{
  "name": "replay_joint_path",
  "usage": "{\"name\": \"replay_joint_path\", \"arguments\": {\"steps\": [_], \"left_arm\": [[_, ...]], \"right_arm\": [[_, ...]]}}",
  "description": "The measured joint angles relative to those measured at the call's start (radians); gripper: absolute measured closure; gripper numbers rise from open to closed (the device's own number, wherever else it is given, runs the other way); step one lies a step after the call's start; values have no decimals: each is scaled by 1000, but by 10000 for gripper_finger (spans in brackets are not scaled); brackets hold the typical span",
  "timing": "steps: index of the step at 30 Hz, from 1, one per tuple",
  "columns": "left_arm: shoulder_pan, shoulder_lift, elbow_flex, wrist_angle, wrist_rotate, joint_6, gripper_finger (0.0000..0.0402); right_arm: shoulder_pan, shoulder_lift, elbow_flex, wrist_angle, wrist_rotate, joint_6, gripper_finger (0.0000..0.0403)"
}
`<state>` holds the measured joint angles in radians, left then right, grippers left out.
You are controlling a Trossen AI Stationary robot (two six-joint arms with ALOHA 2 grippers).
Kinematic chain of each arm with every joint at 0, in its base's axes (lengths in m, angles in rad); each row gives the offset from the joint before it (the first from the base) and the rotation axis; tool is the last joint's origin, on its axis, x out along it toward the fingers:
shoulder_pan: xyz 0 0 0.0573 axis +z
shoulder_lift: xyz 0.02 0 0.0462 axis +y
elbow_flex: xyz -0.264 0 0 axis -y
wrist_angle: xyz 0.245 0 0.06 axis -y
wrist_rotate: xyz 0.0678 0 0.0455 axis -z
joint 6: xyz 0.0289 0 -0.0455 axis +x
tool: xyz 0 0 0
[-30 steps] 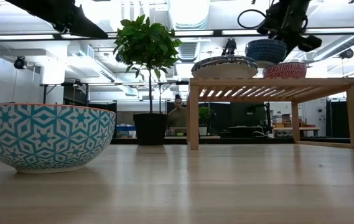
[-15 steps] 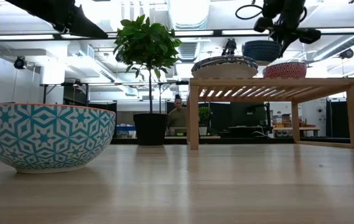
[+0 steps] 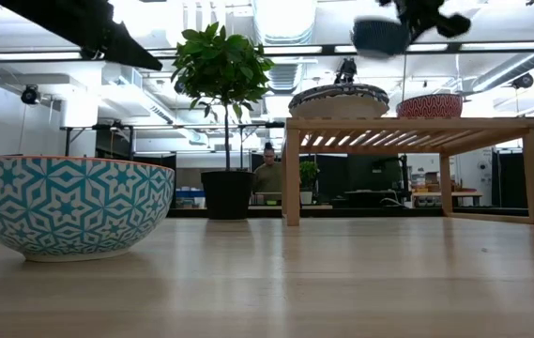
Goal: Place and stack bowls onto a shelf
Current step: Stack the yellow bowl on top of the blue bowl on the shelf
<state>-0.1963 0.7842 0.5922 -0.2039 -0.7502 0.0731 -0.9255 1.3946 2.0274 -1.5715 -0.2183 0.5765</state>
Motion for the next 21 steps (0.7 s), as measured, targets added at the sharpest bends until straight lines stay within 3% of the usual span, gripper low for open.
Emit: {"name": "replay_joint_path", "arguments": {"steps": [3,7,14,18,21], "left_arm": [[0,-3,0,15,0,0,402],[0,-4,0,29,0,0,402],[0,-3,0,32,-1,0,402],[0,-3,0,32,-1,0,402],[0,-3,0,32,-1,0,402]], "right_arm": [[60,-12,51,0,-45,-6,390],[118,-39,72,-1,-10,49,390],[321,-97,30,0,-22,-115,390],[423,-130,-37,0,155,-57,390],[433,-178,-110,2,197,-79,390]]}}
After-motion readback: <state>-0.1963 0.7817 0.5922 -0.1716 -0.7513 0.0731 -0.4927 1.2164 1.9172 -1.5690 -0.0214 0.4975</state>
